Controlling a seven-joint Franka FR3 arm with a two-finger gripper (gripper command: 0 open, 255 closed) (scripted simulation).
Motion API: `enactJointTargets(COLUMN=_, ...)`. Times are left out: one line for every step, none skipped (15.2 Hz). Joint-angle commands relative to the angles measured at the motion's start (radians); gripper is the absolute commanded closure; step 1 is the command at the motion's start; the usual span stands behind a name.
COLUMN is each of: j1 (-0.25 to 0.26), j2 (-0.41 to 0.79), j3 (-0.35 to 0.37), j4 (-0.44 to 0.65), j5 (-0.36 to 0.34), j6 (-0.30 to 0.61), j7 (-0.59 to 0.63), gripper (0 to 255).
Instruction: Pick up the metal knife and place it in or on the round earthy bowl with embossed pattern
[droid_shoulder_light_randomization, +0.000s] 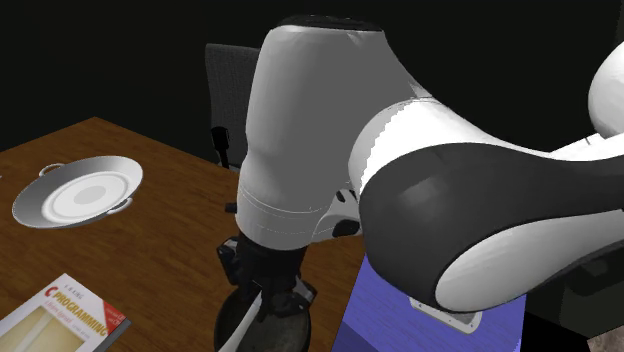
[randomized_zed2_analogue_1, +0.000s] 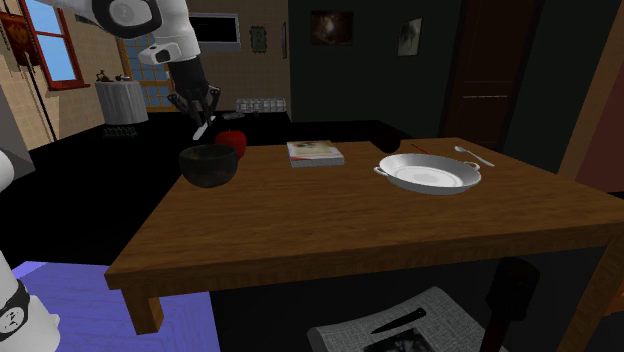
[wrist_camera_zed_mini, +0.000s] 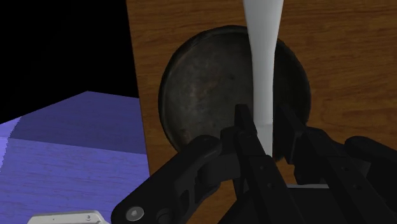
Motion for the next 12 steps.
enactJointTargets(j1=0.002, j2=0.003, j3=0.01, j4=-0.018, j5=0.007, j6=0.022, j7=-0.001, gripper=255)
enactJointTargets(j1=0.002, j2=0.006, j3=0.016, j4=-0.029, j5=0.01, j6=0.036, j7=-0.003, gripper=255)
enactJointTargets(j1=0.002, j2=0.01, j3=0.022, j4=-0.039, j5=0.013, j6=0.05, j7=-0.005, gripper=255)
enactJointTargets(j1=0.002, j2=0.014, j3=0.028, j4=-0.049, j5=0.016, j6=0.064, j7=-0.006, gripper=255)
enactJointTargets(j1=0.001, j2=0.019, j3=0.034, j4=-0.058, j5=0.019, j6=0.078, j7=-0.008, gripper=255)
enactJointTargets(j1=0.001, j2=0.023, j3=0.041, j4=-0.068, j5=0.023, j6=0.093, j7=-0.01, gripper=255)
enactJointTargets(j1=0.0, j2=0.028, j3=0.048, j4=-0.077, j5=0.025, j6=0.107, j7=-0.011, gripper=255)
enactJointTargets(j1=0.0, j2=0.034, j3=0.054, j4=-0.086, j5=0.028, j6=0.122, j7=-0.013, gripper=255)
enactJointTargets(j1=-0.001, j2=0.039, j3=0.061, j4=-0.095, j5=0.031, j6=0.137, j7=-0.014, gripper=255)
enactJointTargets(j1=-0.003, j2=0.045, j3=0.069, j4=-0.104, j5=0.034, j6=0.152, j7=-0.016, gripper=255)
enactJointTargets(j1=-0.004, j2=0.052, j3=0.076, j4=-0.113, j5=0.036, j6=0.167, j7=-0.017, gripper=255)
enactJointTargets(j1=-0.006, j2=0.06, j3=0.086, j4=-0.123, j5=0.04, j6=0.187, j7=-0.019, gripper=255)
